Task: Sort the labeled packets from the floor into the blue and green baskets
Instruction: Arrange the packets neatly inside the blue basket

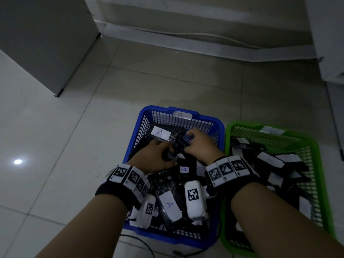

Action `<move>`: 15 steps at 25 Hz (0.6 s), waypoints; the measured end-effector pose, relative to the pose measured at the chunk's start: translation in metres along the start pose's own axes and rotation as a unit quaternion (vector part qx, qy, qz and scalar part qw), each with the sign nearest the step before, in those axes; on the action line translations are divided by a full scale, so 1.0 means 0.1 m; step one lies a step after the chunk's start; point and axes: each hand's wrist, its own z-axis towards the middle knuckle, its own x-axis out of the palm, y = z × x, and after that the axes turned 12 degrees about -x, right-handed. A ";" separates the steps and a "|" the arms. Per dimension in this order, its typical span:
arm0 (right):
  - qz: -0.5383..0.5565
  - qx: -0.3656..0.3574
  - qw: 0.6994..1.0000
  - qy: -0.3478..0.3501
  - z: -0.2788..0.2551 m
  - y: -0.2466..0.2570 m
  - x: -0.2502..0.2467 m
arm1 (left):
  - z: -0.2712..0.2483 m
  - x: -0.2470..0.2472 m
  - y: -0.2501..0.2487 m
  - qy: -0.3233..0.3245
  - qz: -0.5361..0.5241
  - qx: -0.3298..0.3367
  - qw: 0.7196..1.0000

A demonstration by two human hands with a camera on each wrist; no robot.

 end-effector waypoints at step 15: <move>-0.186 -0.083 0.976 -0.074 -0.03 -0.11 0.15 | -0.09 0.00 0.12 -0.049 0.012 0.065 0.997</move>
